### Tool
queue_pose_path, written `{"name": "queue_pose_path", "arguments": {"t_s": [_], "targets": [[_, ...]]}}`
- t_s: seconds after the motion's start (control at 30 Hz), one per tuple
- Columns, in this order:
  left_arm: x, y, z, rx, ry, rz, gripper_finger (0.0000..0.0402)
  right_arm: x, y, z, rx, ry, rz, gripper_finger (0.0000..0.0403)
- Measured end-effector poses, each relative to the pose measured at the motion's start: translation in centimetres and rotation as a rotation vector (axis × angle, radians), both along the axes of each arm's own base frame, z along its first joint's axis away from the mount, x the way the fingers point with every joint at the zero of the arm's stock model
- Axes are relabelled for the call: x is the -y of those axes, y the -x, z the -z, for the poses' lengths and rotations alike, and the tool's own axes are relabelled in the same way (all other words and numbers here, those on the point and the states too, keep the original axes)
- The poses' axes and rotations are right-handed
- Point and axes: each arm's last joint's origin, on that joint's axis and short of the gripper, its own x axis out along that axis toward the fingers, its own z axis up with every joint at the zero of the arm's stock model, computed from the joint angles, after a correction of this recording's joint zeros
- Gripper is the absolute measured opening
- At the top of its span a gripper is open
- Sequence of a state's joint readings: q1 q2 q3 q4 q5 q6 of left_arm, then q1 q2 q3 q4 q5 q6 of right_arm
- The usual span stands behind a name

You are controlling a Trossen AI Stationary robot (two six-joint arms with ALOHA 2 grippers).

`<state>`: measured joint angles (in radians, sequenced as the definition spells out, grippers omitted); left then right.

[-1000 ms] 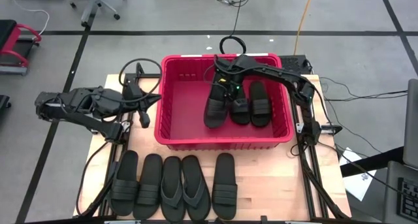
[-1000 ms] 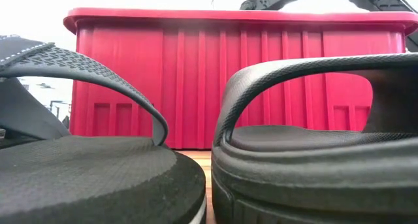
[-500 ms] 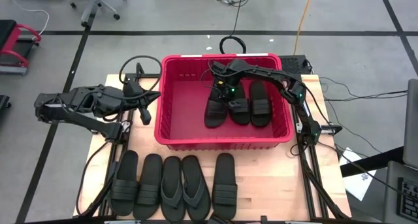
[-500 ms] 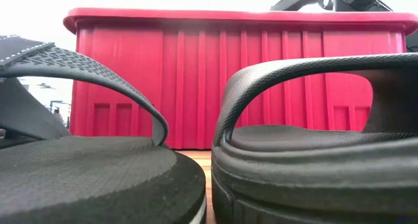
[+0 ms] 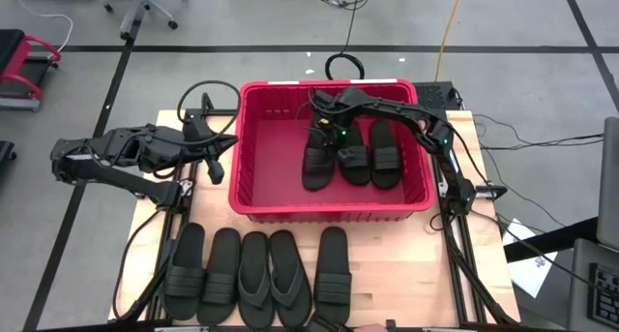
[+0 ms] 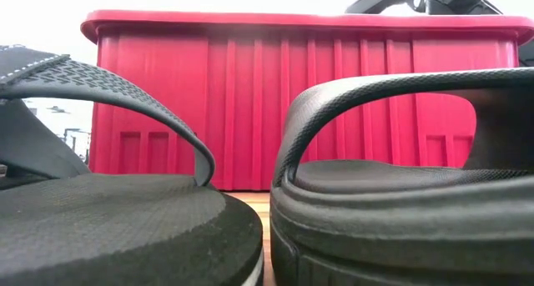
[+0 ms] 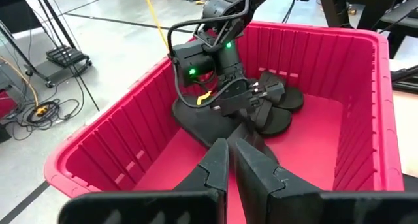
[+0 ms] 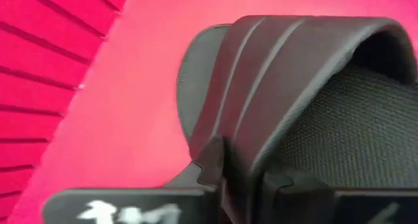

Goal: Pick and place slides into bin
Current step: Put the black slipper into the red bin

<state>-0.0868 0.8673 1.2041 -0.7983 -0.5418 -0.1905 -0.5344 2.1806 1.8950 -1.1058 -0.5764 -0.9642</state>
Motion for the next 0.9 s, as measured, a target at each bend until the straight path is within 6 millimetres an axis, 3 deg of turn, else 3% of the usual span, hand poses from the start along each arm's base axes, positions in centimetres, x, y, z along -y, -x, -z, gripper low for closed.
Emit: {"name": "queue_pose_path", "arguments": {"t_s": [0.23,0.4,0.9], "targets": [[0.1,0.0,0.2,-0.009,0.041,0.028,0.0026,0.2,-0.1,-1.0,0.006,0.059,0.061,0.0099],[0.1,0.0,0.2,-0.012,0.039,0.031,0.0026,0.1,0.1,-1.1,-0.010,0.045,0.073,0.0120],[0.1,0.0,0.2,-0.024,0.017,0.042,0.0026,0.0,0.4,-1.3,-0.062,0.031,0.137,0.0034]]}}
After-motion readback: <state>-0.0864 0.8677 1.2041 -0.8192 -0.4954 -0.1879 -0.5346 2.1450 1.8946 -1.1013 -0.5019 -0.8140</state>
